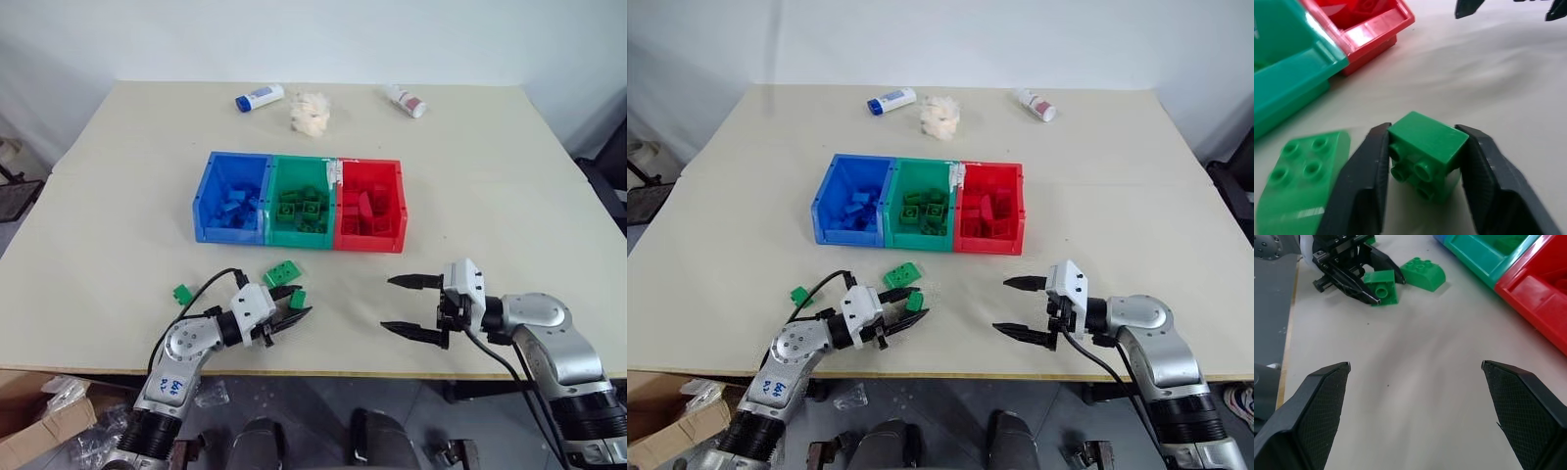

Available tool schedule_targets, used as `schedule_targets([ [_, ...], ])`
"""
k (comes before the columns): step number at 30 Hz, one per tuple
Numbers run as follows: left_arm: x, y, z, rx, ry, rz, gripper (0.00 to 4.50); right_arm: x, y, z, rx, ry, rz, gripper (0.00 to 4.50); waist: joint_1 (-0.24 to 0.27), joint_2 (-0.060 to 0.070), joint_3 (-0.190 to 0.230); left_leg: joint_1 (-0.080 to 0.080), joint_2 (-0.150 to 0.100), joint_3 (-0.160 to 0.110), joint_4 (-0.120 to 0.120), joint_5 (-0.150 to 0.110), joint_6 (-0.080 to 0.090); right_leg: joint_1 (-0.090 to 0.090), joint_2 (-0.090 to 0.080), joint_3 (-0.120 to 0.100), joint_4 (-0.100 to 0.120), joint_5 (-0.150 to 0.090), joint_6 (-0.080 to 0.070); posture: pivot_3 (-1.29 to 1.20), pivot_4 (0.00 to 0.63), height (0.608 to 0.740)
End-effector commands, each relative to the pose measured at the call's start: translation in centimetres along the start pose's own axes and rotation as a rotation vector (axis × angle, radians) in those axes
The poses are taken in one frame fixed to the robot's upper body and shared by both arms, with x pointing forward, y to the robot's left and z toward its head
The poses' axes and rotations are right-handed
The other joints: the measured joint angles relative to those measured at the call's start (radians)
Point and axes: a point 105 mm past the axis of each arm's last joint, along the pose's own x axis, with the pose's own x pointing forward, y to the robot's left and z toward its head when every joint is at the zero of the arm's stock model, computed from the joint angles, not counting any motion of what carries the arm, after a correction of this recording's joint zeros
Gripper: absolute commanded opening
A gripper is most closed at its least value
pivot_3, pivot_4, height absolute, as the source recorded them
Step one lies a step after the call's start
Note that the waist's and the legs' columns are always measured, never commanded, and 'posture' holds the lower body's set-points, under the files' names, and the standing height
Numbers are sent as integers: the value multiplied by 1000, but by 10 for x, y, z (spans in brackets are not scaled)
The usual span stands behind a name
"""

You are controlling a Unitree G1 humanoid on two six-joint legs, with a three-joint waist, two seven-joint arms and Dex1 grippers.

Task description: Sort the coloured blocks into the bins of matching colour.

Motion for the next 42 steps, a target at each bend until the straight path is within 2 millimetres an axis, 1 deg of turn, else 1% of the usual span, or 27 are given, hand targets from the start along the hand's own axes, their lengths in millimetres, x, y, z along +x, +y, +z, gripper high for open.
schedule_targets([
  [1, 0, 2, 6, -27, -25, -11, 1639, -3, -1, 12, -35, -27, -20, 4500, -1, 0, 0, 0, 0, 0, 0, 0, 0, 0, 0, 0, 0, 0, 0, 0, 150, 740],
  [2, 1, 3, 7, -36, -24, -14, 1639, -3, -1, 13, -36, -27, -24, 4500, -1, 0, 0, 0, 0, 0, 0, 0, 0, 0, 0, 0, 0, 0, 0, 0, 150, 740],
  [5, 4, 8, 23, -8, -88, -9, 1639, -3, -2, 17, -38, -33, -35, 4500, -1, 0, 0, 0, 0, 0, 0, 0, 0, 0, 0, 0, 0, 0, 0, 0, 150, 740],
  [7, 7, 22, 35, 7, -118, 52, 1639, -5, -4, 21, -38, -52, -51, 4500, 2, 0, 0, 0, 0, 0, 0, 0, 0, 0, 0, 0, 0, 0, 0, 0, 150, 740],
  [8, 8, 26, 39, 10, -125, 73, 1639, -6, -4, 22, -37, -59, -57, 4500, 3, 0, 0, 0, 0, 0, 0, 0, 0, 0, 0, 0, 0, 0, 0, 0, 150, 740],
  [11, 15, 49, 53, 48, -144, 149, 1639, -9, -7, 27, -33, -99, -84, 4500, 3, 0, 0, 0, 0, -1, 0, 0, 0, 1, 0, 0, 0, 0, 0, 0, 150, 740],
  [13, 20, 61, 60, 75, -158, 179, 1639, -12, -9, 31, -32, -122, -100, 4500, 3, 0, 0, -1, -1, -1, 0, 0, 0, 1, 0, 0, 0, 1, 1, 0, 150, 740],
  [15, 25, 72, 65, 82, -163, 211, 1639, -13, -11, 37, -35, -161, -117, 4500, 3, 0, 0, -1, -1, -1, 0, 0, 0, 1, 0, 0, 0, 1, 2, 0, 150, 740],
  [18, 39, 91, 73, 101, -175, 238, 1639, -18, -18, 45, -34, -213, -171, 4500, 3, -1, 0, -1, -1, -1, 0, 0, 0, 2, 0, 0, 0, 1, 2, 0, 150, 740],
  [22, 58, 113, 77, 99, -179, 255, 1639, -22, -26, 52, -32, -262, -233, 4500, 3, -1, 0, -1, -2, 0, 0, 1, 1, 2, 0, 0, -1, 2, 3, 0, 150, 740],
  [24, 64, 125, 78, 110, -176, 285, 2356, -22, -27, 52, -33, -270, -244, 4500, 3, -1, 0, -1, -2, 0, 0, 1, 1, 2, 0, 0, -2, 2, 3, 0, 150, 740],
  [25, 66, 128, 78, 113, -173, 286, 2574, -22, -26, 52, -34, -269, -244, 4500, 3, -1, 0, -1, -2, 0, 0, 1, 1, 2, 0, 0, -3, 2, 3, 0, 150, 740],
  [27, 69, 131, 78, 118, -174, 281, 3096, -22, -26, 52, -36, -268, -246, 4500, 2, -1, 1, -2, -2, 0, 0, 1, 1, 2, 0, 0, -3, 2, 4, 0, 150, 740],
  [30, 72, 133, 83, 143, -178, 249, 4038, -24, -26, 52, -39, -270, -256, 4500, -1, -1, 1, -2, -3, 0, -1, 1, 2, 2, 0, 0, -5, 2, 4, 0, 150, 740],
  [31, 71, 132, 83, 153, -181, 231, 4371, -24, -26, 52, -40, -270, -257, 4500, -1, -1, 1, -2, -3, 0, -2, 1, 2, 1, 0, 0, -5, 2, 4, 0, 150, 740],
  [33, 67, 129, 84, 158, -190, 208, 4440, -24, -26, 52, -39, -269, -256, 4500, -1, -1, 1, -2, -3, 0, -1, 1, 2, 2, 0, 0, -5, 2, 4, 0, 150, 740],
  [35, 55, 116, 82, 154, -195, 124, 4440, -23, -26, 52, -38, -267, -244, 4500, -3, -1, 1, -2, -3, 0, -1, 1, 2, 2, 0, 0, -5, 2, 4, 0, 150, 740],
  [37, 38, 102, 79, 138, -193, 54, 4440, -21, -25, 52, -38, -264, -225, 4500, -8, -1, 1, -2, -3, 0, -1, 1, 2, 1, 0, 0, -4, 2, 4, 0, 150, 740],
  [39, 25, 93, 76, 125, -169, 23, 4440, -20, -24, 53, -39, -259, -209, 4500, -9, -1, 1, -1, -2, 0, -2, 1, 1, 1, 0, 1, -4, 2, 4, 0, 150, 740],
  [42, -13, 86, 61, 111, -91, 36, 4440, -14, -24, 52, -34, -241, -163, 4500, -8, -1, 1, -1, -2, 0, 0, 1, 1, 1, 0, 1, -3, 2, 4, 0, 150, 740],
])
